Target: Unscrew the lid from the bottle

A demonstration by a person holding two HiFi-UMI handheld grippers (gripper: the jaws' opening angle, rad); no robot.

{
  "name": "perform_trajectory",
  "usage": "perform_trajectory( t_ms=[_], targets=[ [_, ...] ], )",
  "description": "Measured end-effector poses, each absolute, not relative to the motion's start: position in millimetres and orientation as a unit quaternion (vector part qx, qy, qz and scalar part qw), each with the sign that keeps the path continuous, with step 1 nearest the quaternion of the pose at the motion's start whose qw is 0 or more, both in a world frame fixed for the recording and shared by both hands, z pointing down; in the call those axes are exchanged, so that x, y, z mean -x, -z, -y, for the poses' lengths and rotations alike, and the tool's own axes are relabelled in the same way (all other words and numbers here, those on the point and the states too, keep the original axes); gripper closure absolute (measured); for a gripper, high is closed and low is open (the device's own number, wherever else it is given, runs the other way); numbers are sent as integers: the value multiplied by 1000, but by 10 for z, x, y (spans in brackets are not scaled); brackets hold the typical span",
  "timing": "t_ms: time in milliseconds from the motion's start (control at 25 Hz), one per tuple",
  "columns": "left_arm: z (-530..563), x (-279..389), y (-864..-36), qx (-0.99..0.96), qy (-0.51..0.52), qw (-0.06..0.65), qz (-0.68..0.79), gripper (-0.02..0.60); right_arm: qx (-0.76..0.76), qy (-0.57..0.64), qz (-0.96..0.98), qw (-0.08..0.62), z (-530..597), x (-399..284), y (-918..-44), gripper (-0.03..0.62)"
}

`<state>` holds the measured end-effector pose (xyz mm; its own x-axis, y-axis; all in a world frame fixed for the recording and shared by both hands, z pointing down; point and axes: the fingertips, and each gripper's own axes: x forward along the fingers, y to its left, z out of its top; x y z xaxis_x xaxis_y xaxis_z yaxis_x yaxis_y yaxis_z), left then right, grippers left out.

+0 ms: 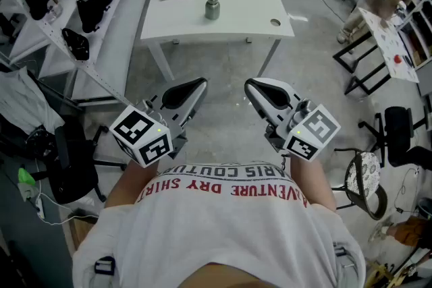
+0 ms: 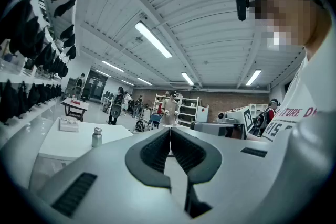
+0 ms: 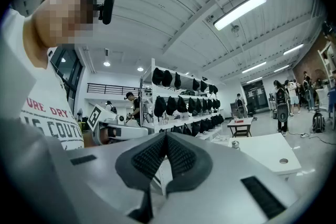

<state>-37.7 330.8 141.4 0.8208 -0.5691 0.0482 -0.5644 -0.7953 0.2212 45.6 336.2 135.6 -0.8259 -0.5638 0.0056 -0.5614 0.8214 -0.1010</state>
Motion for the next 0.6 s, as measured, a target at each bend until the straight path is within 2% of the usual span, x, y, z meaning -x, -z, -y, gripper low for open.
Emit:
perform_trajectory(
  t_ms=[600],
  targets=[
    [-3268,952,-1579,-947,2,96,305,552,357,42,-933,15,-3274,-213,-1458,566]
  ],
)
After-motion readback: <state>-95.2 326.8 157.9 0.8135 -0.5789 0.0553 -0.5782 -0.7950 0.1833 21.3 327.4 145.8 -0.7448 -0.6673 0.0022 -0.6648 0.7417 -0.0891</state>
